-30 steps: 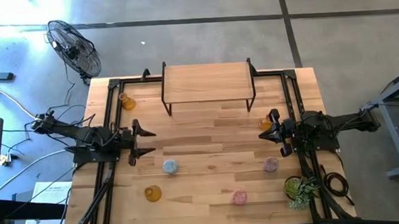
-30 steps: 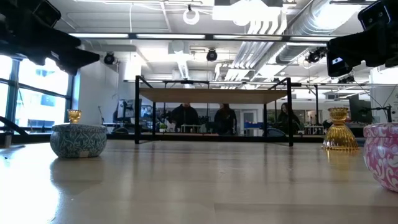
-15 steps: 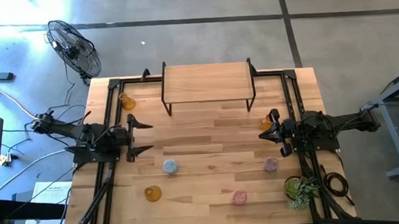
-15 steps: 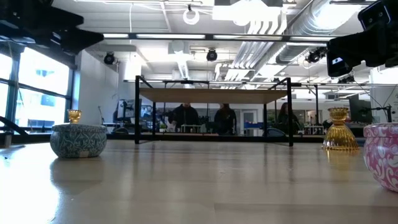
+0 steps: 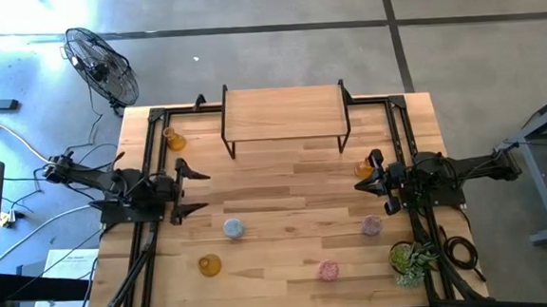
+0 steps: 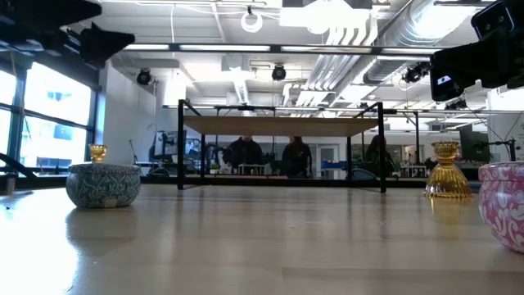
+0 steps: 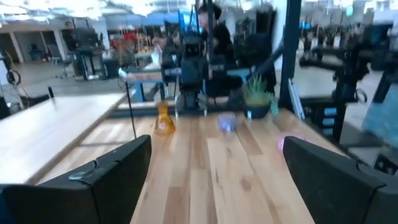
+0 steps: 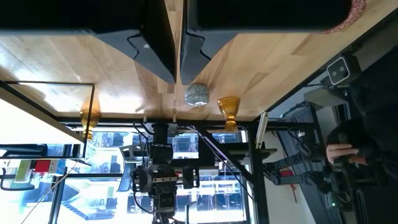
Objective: Pick & Place candle stick holders
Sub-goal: Put the top orange candle holder on the shelf
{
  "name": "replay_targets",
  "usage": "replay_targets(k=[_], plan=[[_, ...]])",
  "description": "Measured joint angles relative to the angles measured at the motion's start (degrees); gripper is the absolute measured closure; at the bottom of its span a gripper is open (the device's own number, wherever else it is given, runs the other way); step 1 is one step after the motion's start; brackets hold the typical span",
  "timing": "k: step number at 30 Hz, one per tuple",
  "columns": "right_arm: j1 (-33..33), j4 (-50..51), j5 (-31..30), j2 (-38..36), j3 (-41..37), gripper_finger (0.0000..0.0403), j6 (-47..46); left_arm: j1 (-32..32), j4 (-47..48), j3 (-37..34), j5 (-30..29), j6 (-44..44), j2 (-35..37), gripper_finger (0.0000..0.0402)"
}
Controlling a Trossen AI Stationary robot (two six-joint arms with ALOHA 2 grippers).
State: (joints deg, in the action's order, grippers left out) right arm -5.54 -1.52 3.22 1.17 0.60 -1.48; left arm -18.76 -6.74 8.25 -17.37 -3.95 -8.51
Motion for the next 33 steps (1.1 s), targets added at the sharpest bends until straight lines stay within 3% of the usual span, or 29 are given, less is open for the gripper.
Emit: replay_targets(k=[3, 8, 14, 21, 28, 33], plan=[[0.0, 0.0, 0.0, 0.0, 0.0, 0.0386, 0.0, 0.0, 0.0, 2.3, -3.5, -2.3, 0.0, 0.0041], [0.0, 0.0, 0.0, 0.0, 0.0, 0.0386, 0.0, 0.0, 11.7, 12.4, -11.2, -3.1, -1.5, 0.0041], [0.0, 0.0, 0.0, 0.0, 0.0, 0.0386, 0.0, 0.0, 30.7, 29.7, -21.9, -3.3, -7.8, 0.0041], [0.0, 0.0, 0.0, 0.0, 0.0, 0.0386, 0.0, 0.0, 54.7, 48.8, -33.2, 2.6, -18.5, 0.0041], [0.0, 0.0, 0.0, 0.0, 0.0, 0.0386, 0.0, 0.0, 75.4, 61.9, -34.3, 11.0, -28.2, 0.0041], [0.0, 0.0, 0.0, 0.0, 0.0, 0.0386, 0.0, 0.0, 81.6, 65.2, -34.4, 17.2, -32.5, 0.0041]])
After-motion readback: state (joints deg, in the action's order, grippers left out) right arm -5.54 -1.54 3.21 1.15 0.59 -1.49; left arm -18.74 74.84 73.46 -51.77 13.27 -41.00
